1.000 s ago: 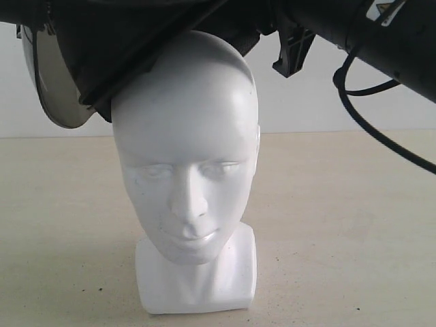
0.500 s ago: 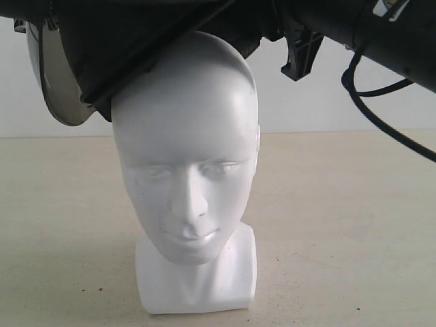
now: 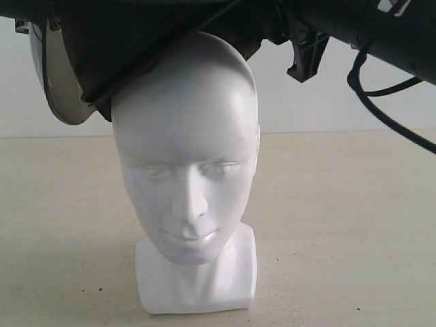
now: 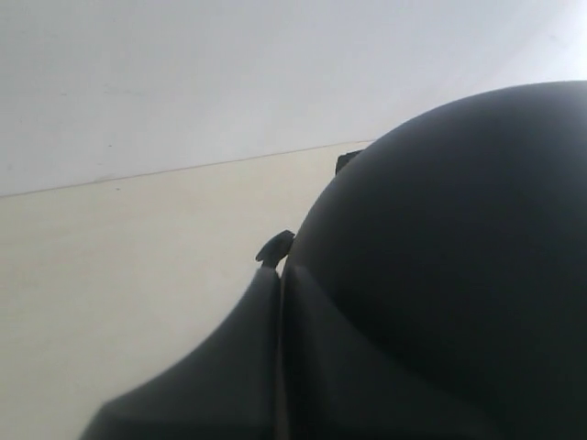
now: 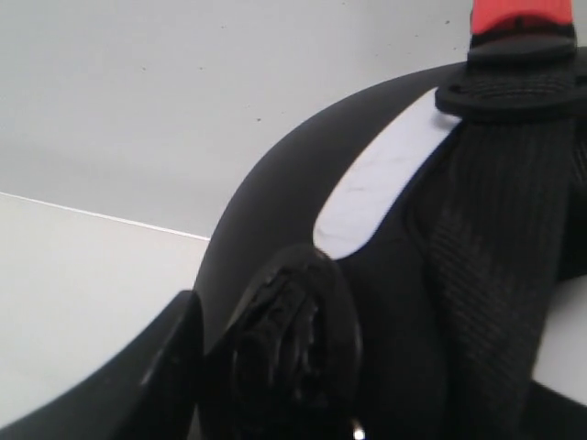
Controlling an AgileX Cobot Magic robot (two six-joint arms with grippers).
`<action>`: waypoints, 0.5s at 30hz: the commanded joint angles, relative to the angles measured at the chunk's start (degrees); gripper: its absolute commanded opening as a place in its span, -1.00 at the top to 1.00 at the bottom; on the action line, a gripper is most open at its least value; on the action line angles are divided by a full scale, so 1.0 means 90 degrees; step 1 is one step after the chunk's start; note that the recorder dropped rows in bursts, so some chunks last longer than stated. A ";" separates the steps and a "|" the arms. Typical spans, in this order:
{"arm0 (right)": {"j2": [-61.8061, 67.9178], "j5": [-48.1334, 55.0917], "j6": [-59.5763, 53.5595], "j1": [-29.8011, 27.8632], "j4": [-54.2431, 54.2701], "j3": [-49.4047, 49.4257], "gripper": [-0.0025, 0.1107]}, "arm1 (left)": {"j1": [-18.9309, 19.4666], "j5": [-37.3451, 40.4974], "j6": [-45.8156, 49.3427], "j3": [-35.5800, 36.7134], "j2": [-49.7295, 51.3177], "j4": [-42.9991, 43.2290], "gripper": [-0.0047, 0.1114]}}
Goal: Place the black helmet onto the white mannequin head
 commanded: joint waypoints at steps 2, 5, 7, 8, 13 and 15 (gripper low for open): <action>0.0016 0.0862 -0.0826 -0.0167 -0.0540 0.0030 0.20 | -0.0575 0.1526 -0.0109 -0.0044 -0.0254 -0.0597 0.84; 0.0016 0.0862 -0.0812 -0.0167 -0.0581 0.0030 0.20 | -0.0670 0.1526 -0.0109 -0.0044 -0.0254 -0.0569 0.84; 0.0016 0.0862 -0.0652 -0.0167 -0.0727 0.0030 0.20 | -0.0671 0.1526 -0.0109 -0.0044 -0.0267 -0.0569 0.84; 0.0016 0.0862 -0.0581 -0.0167 -0.0834 0.0030 0.20 | -0.0671 0.1526 -0.0137 -0.0044 -0.0280 -0.0569 0.84; 0.0016 0.0862 -0.0186 -0.0167 -0.1151 0.0030 0.20 | -0.0671 0.1526 -0.0153 -0.0044 -0.0434 -0.0504 0.84; -0.0007 0.0862 -0.0186 -0.0167 -0.1162 0.0030 0.20 | -0.0671 0.1526 -0.0153 -0.0044 -0.0472 -0.0491 0.84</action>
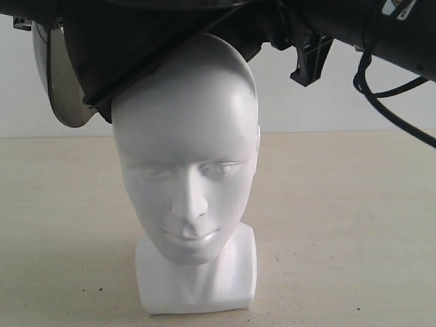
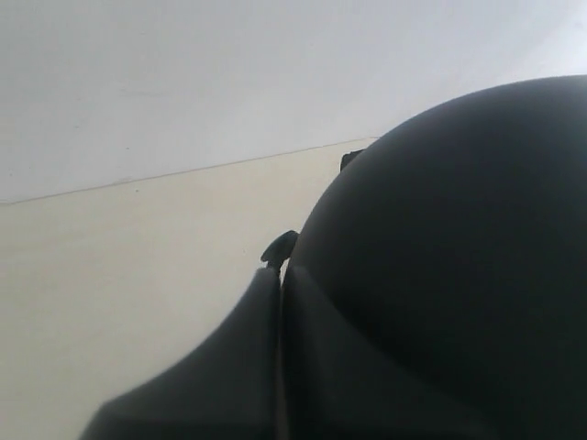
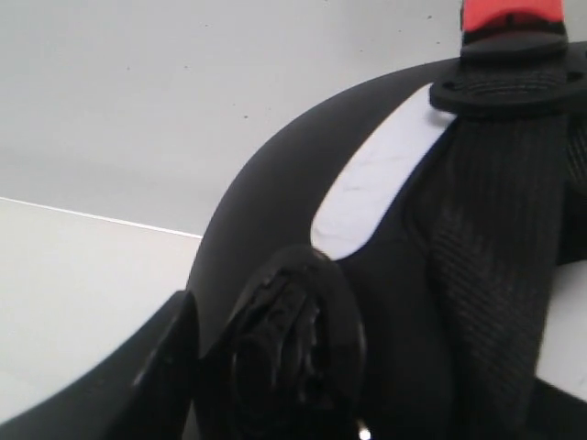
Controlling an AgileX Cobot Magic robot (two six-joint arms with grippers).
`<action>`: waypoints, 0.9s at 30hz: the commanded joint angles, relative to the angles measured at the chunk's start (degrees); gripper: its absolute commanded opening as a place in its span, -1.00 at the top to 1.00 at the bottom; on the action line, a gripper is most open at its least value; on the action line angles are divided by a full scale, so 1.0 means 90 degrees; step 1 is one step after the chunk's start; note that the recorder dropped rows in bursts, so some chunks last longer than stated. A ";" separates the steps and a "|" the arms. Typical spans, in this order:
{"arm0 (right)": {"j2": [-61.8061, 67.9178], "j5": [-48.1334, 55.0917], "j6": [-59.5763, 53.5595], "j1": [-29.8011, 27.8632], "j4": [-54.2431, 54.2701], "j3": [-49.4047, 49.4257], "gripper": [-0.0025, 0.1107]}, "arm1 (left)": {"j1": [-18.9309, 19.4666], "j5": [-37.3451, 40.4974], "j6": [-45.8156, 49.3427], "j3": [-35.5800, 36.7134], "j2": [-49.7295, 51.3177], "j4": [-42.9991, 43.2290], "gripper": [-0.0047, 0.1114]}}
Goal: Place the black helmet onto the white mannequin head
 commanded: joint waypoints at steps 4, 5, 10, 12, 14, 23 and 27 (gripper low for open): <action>-0.0108 0.0842 -0.0614 -0.0048 -0.0766 0.0030 0.20 | -0.0518 0.1755 -0.0051 -0.0021 -0.0382 -0.0827 0.84; -0.0166 0.0955 -0.0614 -0.0048 -0.0805 0.0030 0.20 | -0.0518 0.1755 -0.0051 -0.0021 -0.0382 -0.0827 0.84; -0.0320 0.1429 -0.0724 -0.0048 -0.0816 0.0030 0.20 | -0.0539 0.1755 -0.0051 -0.0015 -0.0380 -0.0850 0.84; -0.0347 0.1462 -0.0815 -0.0048 -0.0816 0.0030 0.20 | -0.0590 0.1755 -0.0051 -0.0015 -0.0380 -0.0850 0.84; -0.0376 0.1462 -0.0850 -0.0048 -0.0816 0.0030 0.20 | -0.0652 0.1755 -0.0051 -0.0015 -0.0380 -0.0850 0.84; -0.0386 0.2018 -0.0848 -0.0048 -0.0816 0.0030 0.20 | -0.0737 0.1755 -0.0051 -0.0015 -0.0380 -0.0819 0.84; -0.0386 0.2123 -0.0848 -0.0048 -0.0816 0.0030 0.20 | -0.0737 0.1755 -0.0051 -0.0015 -0.0380 -0.0819 0.84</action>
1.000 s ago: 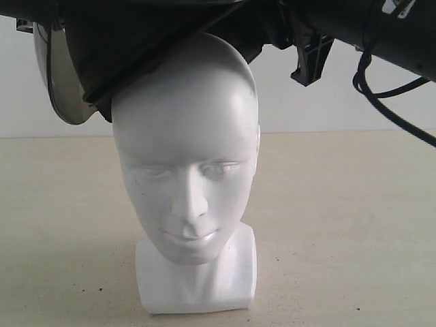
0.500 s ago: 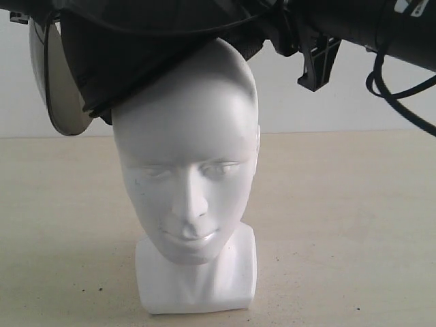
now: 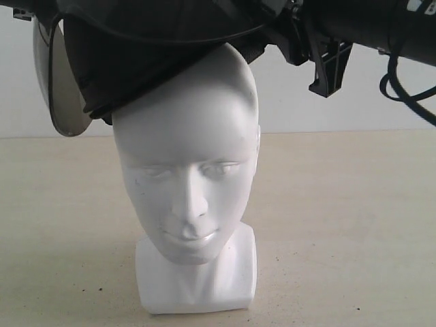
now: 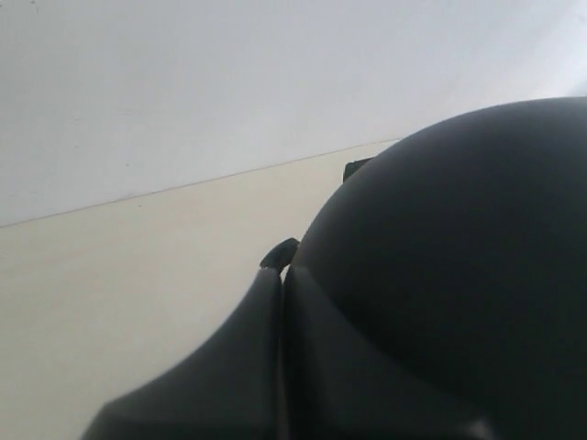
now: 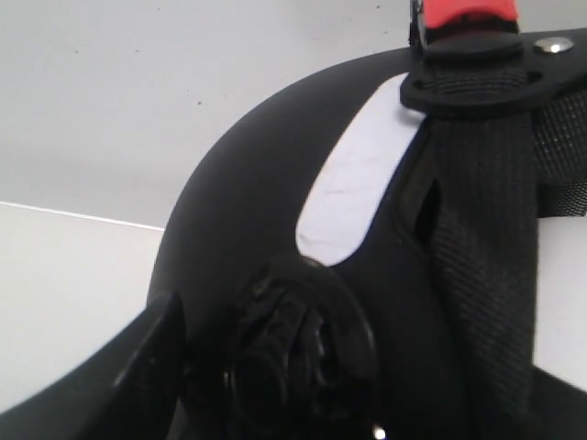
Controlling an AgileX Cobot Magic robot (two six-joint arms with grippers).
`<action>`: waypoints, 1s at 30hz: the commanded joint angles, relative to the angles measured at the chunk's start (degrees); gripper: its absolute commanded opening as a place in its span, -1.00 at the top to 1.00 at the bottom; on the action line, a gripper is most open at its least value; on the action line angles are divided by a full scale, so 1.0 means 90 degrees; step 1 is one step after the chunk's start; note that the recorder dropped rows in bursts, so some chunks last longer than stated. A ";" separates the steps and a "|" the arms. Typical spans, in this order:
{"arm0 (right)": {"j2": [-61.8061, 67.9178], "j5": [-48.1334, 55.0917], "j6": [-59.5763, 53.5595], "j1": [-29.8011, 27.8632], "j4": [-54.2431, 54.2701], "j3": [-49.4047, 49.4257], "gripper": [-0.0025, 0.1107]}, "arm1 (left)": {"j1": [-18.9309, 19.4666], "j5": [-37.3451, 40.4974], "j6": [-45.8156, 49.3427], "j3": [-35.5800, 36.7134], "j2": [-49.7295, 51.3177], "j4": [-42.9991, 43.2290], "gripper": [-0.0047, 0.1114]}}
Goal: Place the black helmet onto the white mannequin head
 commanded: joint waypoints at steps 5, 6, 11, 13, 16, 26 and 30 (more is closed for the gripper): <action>0.0075 0.1044 -0.0936 -0.0099 -0.0649 0.0030 0.20 | -0.0531 0.1947 -0.0103 -0.0015 -0.0229 -0.0979 0.84; 0.0075 0.1058 -0.0936 -0.0099 -0.0649 0.0030 0.20 | -0.0531 0.1947 -0.0103 -0.0015 -0.0229 -0.0979 0.84; 0.0069 0.1086 -0.0936 -0.0099 -0.0649 0.0030 0.20 | -0.0531 0.1947 -0.0103 -0.0015 -0.0229 -0.0979 0.84; 0.0069 0.1086 -0.0936 -0.0099 -0.0649 0.0030 0.20 | -0.0531 0.1947 -0.0103 -0.0015 -0.0229 -0.0979 0.84; 0.0059 0.1162 -0.0936 -0.0099 -0.0649 0.0030 0.20 | -0.0531 0.1947 -0.0102 -0.0015 -0.0229 -0.0968 0.84; -0.0151 0.1373 -0.1105 -0.0099 -0.0649 0.0030 0.20 | -0.0531 0.1947 -0.0102 -0.0015 -0.0229 -0.0790 0.84; -0.0244 0.1408 -0.1208 -0.0099 -0.0649 0.0030 0.19 | -0.0531 0.1947 -0.0102 -0.0015 -0.0229 -0.0790 0.84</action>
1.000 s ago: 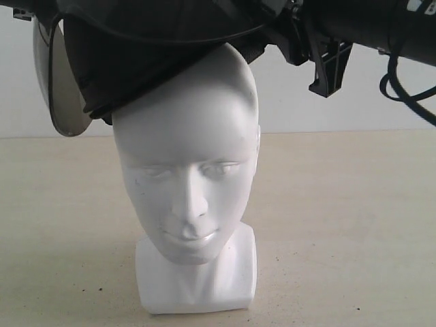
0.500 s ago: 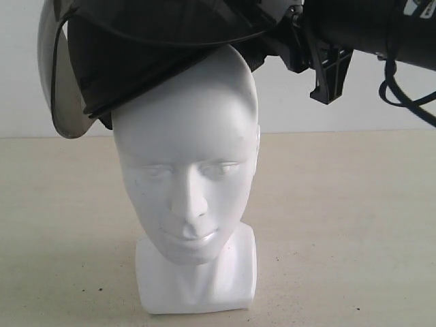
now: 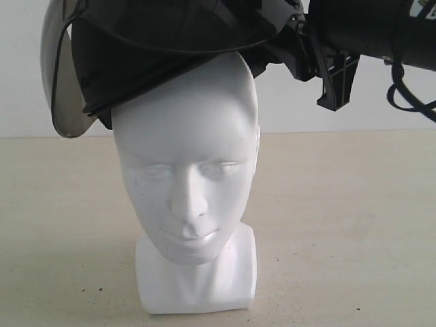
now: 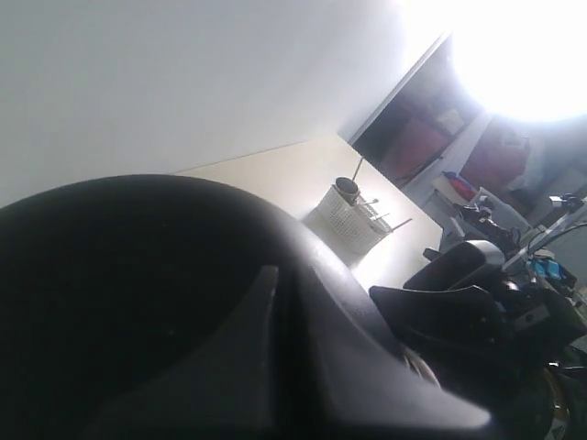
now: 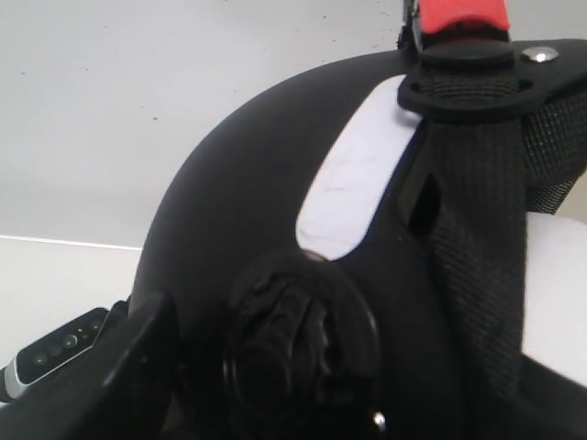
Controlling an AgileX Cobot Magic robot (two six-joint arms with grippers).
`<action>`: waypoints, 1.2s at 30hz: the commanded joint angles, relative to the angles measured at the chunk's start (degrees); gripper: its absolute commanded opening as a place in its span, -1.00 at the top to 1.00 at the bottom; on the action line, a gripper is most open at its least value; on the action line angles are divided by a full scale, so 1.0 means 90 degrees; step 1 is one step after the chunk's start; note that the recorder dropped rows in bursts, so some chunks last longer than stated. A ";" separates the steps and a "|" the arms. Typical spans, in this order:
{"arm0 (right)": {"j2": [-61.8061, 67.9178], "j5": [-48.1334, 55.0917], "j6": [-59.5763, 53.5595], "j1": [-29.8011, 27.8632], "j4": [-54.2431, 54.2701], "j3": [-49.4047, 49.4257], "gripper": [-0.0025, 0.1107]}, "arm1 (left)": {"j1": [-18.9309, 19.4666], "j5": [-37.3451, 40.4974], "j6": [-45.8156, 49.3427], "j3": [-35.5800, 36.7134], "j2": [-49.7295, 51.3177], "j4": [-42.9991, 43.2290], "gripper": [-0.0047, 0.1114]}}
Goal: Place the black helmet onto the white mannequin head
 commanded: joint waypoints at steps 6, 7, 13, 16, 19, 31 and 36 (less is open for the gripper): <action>-0.0136 0.0891 -0.1158 -0.0099 -0.0924 0.0042 0.19 | -0.0157 0.0845 -0.0072 0.0143 0.0136 0.0864 0.84; -0.0134 0.0891 -0.1158 -0.0099 -0.0924 0.0042 0.19 | -0.0157 0.0845 -0.0072 0.0143 0.0136 0.0864 0.84; -0.0263 0.0965 -0.1175 -0.0099 -0.0924 0.0042 0.15 | -0.0157 0.0845 -0.0072 0.0143 0.0136 0.0864 0.84; -0.0261 0.1081 -0.1175 -0.0099 -0.0924 0.0042 -0.12 | -0.0157 0.0845 -0.0072 0.0143 0.0136 0.0864 0.84; -0.0261 0.1155 -0.1161 -0.0099 -0.0924 0.0042 -0.28 | -0.0157 0.0845 -0.0072 0.0143 0.0136 0.0864 0.84; -0.0288 0.1332 -0.1115 -0.0099 -0.0847 0.0042 -0.28 | -0.0157 0.0845 -0.0068 0.0143 0.0136 0.0889 0.84; -0.0549 0.1517 -0.1128 -0.0099 -0.0847 0.0042 -0.28 | -0.0157 0.0845 -0.0068 0.0143 0.0136 0.0889 0.84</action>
